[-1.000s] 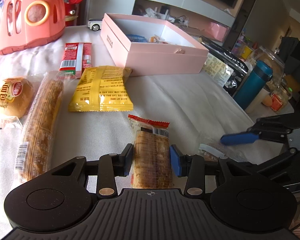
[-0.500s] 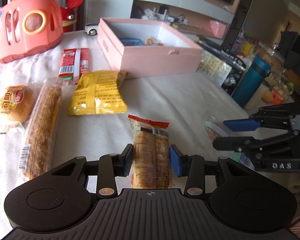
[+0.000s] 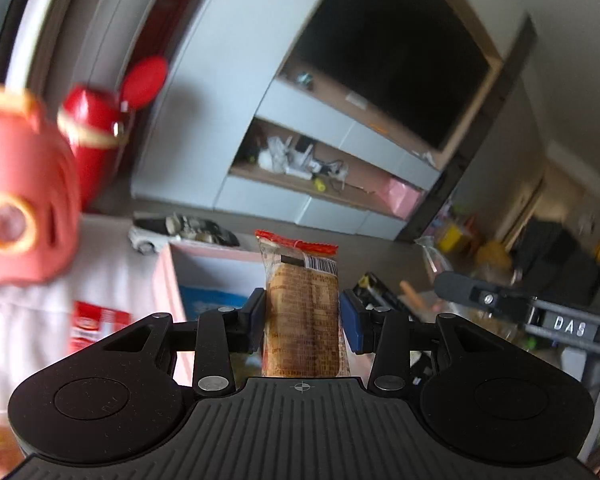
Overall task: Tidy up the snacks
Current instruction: 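Carry both packets over the pink box and open both tools, then grasp the round yellow bread bun packet with the left tool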
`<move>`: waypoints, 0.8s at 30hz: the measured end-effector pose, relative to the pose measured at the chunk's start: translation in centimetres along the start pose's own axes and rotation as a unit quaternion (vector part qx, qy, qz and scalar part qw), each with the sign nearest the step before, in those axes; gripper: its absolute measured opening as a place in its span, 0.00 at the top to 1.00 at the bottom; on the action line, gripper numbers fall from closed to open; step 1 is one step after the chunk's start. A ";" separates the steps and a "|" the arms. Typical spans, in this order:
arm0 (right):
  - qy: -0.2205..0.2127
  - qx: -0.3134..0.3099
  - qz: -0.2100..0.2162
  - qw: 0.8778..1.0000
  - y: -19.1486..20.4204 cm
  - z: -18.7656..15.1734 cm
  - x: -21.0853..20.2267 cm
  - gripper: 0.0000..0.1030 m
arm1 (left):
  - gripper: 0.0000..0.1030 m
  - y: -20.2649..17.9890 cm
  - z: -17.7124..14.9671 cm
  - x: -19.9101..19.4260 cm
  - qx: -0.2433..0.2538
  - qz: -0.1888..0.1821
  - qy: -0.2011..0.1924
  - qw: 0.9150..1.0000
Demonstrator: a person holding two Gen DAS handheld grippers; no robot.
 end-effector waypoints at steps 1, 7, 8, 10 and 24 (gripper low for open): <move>0.006 0.008 -0.002 1.000 -0.5 0.2 1.4 0.65 | 0.57 0.4 0.1 1.3 -0.006 0.000 0.004 1.000; 0.053 0.027 -0.023 0.998 -2.7 -1.1 9.4 0.64 | 0.56 3.4 -1.5 8.4 -0.030 0.021 0.090 0.995; 0.064 0.029 -0.033 0.997 -3.1 -1.4 10.4 0.62 | 0.56 4.1 -2.2 9.2 -0.025 0.040 0.104 0.993; 0.075 0.027 -0.055 0.995 -3.6 -2.2 11.8 0.62 | 0.56 4.6 -2.5 9.2 -0.010 0.049 0.090 0.995; 0.081 -0.060 -0.022 0.995 0.9 -9.9 5.6 0.43 | 0.56 11.3 -3.4 0.6 -0.026 0.177 0.054 0.982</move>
Point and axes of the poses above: each gripper's, at about its wrist camera, not at the fingertips, and x roughly the way its jaws point, y to its left, z to its top, the point moved 5 cm from there along x, roughly the way its jaws point, and after that the axes turned 11 degrees about -y, right-handed, at the moved point
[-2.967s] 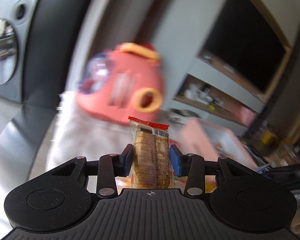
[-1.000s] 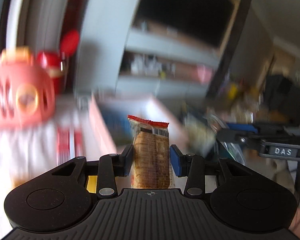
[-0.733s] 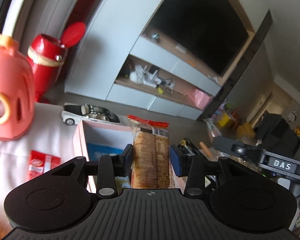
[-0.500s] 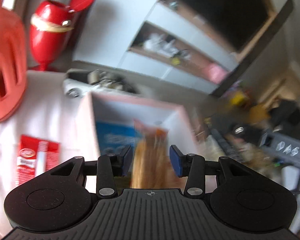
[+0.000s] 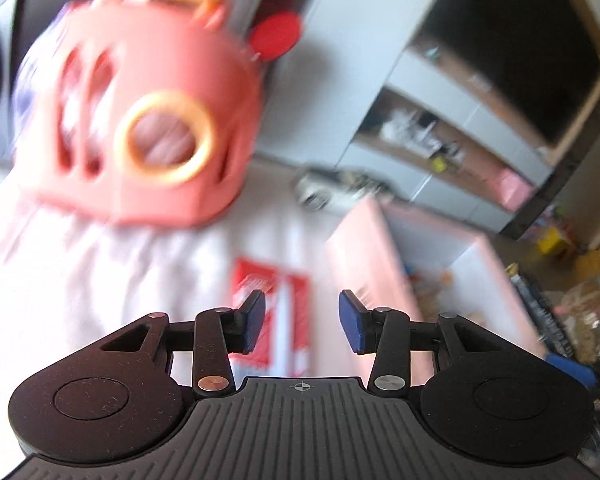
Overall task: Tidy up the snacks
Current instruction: 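Grasp the round yellow bread bun packet with the left tool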
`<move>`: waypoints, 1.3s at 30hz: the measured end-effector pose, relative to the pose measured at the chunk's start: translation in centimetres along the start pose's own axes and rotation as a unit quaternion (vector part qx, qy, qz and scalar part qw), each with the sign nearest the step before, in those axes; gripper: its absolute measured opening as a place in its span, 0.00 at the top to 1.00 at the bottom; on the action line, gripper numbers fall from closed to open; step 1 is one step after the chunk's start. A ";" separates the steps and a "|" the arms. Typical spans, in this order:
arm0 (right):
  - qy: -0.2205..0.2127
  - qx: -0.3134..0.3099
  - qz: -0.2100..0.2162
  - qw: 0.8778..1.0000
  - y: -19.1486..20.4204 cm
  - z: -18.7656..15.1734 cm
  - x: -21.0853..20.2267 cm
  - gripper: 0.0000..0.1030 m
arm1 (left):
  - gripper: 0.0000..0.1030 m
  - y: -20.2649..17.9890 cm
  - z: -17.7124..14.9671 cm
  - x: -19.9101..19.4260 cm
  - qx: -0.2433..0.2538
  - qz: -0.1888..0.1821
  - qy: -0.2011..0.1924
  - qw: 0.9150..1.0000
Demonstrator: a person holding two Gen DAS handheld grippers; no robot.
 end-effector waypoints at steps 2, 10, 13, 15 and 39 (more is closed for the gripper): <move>0.008 -0.003 0.017 1.000 1.5 -1.2 -0.6 0.42 | 0.56 0.6 -0.7 -0.2 0.004 0.009 0.020 1.000; 0.031 -0.030 0.059 0.997 6.2 -4.2 -1.7 0.41 | 0.58 -0.3 -4.6 -2.2 0.055 -0.026 0.063 0.996; 0.036 -0.008 0.079 0.996 6.7 -4.0 -1.8 0.41 | 0.61 -0.8 -5.7 -3.5 0.045 -0.056 0.076 0.995; 0.037 -0.005 0.086 0.996 6.9 -4.0 -1.7 0.40 | 0.62 -1.3 -6.8 -4.2 0.041 -0.071 0.087 0.993; 0.045 -0.025 0.118 0.992 12.5 -5.7 0.8 0.38 | 0.59 6.9 -4.8 -11.0 0.086 0.084 0.014 0.993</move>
Point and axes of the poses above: each gripper's, at about its wrist camera, not at the fingertips, and x roughly the way its jaws point, y to its left, z to its top, the point moved 5 cm from there along x, roughly the way its jaws point, and after that the axes turned 11 degrees about -y, right-handed, at the moved point
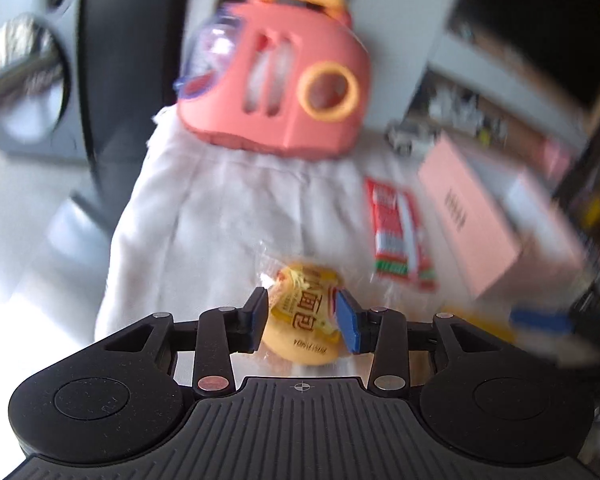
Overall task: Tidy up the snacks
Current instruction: 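Grasp the round yellow bread bun packet with the left tool, then grasp the yellow crinkly bag with the right tool while the left tool holds the bun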
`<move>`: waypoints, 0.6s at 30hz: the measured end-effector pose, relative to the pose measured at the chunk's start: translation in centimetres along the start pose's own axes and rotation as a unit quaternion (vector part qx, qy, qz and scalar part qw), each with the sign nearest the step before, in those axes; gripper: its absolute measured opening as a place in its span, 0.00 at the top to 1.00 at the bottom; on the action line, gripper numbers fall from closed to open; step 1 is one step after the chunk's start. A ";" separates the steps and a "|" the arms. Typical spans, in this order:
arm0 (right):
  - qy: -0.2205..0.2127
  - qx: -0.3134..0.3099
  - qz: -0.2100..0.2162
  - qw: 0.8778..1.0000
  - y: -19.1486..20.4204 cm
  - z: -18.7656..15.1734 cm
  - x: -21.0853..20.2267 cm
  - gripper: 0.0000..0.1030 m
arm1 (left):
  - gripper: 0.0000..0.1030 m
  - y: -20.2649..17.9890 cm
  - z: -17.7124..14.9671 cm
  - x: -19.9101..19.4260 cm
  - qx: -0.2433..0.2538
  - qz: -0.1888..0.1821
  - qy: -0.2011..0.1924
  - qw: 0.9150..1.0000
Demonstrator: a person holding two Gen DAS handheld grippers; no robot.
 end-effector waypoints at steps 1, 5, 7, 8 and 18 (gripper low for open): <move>0.005 -0.006 0.002 1.000 0.4 -0.1 0.5 0.38 | 0.57 -0.5 -0.4 0.2 0.028 0.005 0.002 1.000; 0.008 -0.058 -0.011 0.998 1.5 -1.4 0.7 0.36 | 0.47 -1.4 -1.3 0.3 0.079 0.010 0.010 0.997; 0.001 -0.074 -0.018 0.997 1.3 -2.1 -0.2 0.35 | 0.42 -0.9 -1.2 0.5 0.069 0.013 0.009 0.997; 0.000 -0.075 -0.021 0.997 1.0 -2.3 -0.8 0.34 | 0.40 -0.5 -1.1 0.7 0.058 0.015 0.009 0.998; -0.010 -0.018 -0.057 0.998 -3.4 -4.8 -5.7 0.26 | 0.43 1.0 -1.1 1.6 -0.012 -0.013 -0.004 1.000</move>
Point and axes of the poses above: each gripper's, at about its wrist camera, not at the fingertips, and x roughly the way its jaws point, y to its left, z to its top, the point moved 5 cm from there along x, roughly the way its jaws point, and after that the axes turned 11 degrees about -y, right-handed, at the moved point
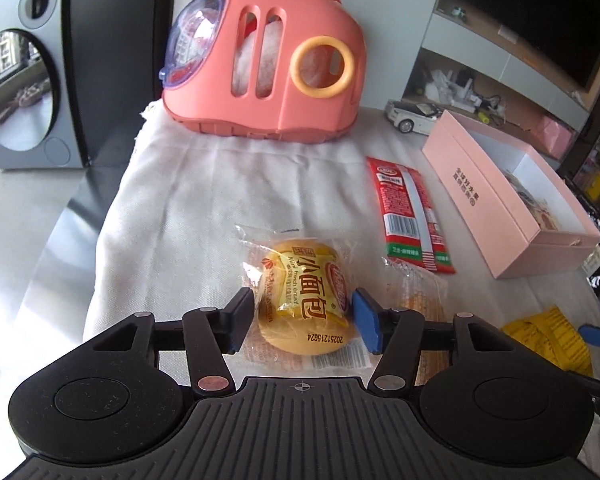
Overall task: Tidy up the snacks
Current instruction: 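Grasp the yellow crinkly bag with the right tool while the left tool holds the bun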
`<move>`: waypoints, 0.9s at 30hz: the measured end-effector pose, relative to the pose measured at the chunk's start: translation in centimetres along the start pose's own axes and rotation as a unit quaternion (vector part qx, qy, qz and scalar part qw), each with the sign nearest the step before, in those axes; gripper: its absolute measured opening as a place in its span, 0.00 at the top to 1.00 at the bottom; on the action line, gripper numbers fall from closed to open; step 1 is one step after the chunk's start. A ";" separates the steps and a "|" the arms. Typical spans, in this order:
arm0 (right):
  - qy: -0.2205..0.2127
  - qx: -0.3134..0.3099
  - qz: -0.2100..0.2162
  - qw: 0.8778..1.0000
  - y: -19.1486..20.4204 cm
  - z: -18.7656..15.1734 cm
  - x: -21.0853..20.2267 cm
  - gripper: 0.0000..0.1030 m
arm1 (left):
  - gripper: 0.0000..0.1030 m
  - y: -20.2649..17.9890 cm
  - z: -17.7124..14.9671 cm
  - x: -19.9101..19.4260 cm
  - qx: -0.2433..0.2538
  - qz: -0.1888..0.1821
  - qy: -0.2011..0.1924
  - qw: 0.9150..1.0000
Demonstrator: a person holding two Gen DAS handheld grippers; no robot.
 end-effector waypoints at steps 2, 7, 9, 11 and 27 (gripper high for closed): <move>-0.002 0.021 -0.001 1.000 -0.7 -0.5 -0.3 0.22 | 0.46 0.2 0.1 -0.3 -0.015 0.001 -0.006 1.000; -0.001 0.078 0.018 0.997 -1.9 -1.5 -0.2 0.19 | 0.48 -1.1 1.8 -4.4 -0.047 -0.022 -0.062 0.997; 0.000 0.076 0.018 0.997 -1.8 -1.6 -0.1 0.18 | 0.48 -3.4 2.4 -6.2 -0.040 -0.061 -0.080 0.994; 0.002 0.067 0.016 0.998 -1.5 -1.6 0.1 0.17 | 0.48 -6.4 1.7 -7.1 -0.018 -0.103 -0.074 0.992; 0.034 -0.010 0.009 0.999 0.5 -2.7 -0.6 0.07 | 0.48 -10.3 -5.0 -3.3 0.011 -0.110 0.001 0.994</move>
Point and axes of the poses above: each gripper's, at about its wrist camera, not at the fingertips, and x roughly the way its jaws point, y to its left, z to its top, the point moved 5 cm from there along x, roughly the way its jaws point, and after that the axes turned 11 degrees about -y, right-handed, at the moved point
